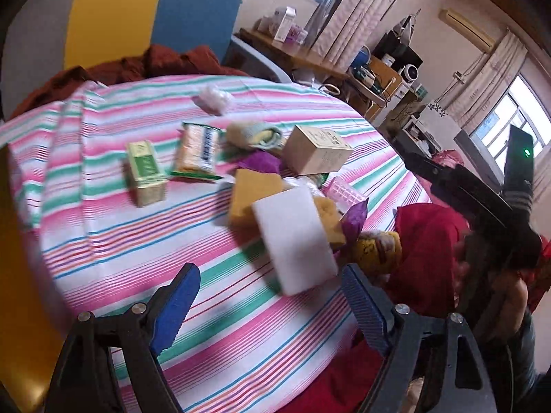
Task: Organize objects
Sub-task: 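Move the left tool from the gold tray to the white sponge, then grasp the white sponge with the left tool while the right tool grasps the purple packet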
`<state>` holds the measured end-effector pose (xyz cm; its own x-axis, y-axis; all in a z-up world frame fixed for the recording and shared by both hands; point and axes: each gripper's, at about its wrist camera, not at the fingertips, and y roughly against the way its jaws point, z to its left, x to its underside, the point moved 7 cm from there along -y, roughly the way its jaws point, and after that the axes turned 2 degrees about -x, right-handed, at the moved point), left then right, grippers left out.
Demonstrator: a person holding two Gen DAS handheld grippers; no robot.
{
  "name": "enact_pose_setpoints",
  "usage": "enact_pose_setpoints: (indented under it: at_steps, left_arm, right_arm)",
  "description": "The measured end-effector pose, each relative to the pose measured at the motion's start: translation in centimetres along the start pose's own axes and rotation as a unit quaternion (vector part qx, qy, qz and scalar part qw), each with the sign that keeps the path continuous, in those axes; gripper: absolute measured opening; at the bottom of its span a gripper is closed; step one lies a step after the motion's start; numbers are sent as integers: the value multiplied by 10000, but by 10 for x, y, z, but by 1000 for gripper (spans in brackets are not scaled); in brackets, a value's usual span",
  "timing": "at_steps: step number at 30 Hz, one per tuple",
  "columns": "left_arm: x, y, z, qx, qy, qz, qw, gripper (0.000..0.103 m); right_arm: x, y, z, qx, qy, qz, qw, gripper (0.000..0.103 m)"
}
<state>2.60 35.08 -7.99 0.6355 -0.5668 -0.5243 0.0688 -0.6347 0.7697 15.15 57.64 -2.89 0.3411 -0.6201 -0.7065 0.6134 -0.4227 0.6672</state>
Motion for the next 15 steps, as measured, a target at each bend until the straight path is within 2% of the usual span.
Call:
enact_pose_setpoints:
  at_steps: [3, 7, 15]
  left_arm:
    - [-6, -19, -8, 127, 110, 134, 9998, 85]
    - [-10, -48, -14, 88, 189, 294, 9993, 86]
    - [-15, -80, -17, -59, 316, 552, 9980, 86]
  right_arm:
    - [6, -6, -4, -233, -311, 154, 9991, 103]
    - [13, -13, -12, -575, -774, 272, 9950, 103]
    - [16, -18, -4, -654, -735, 384, 9944, 103]
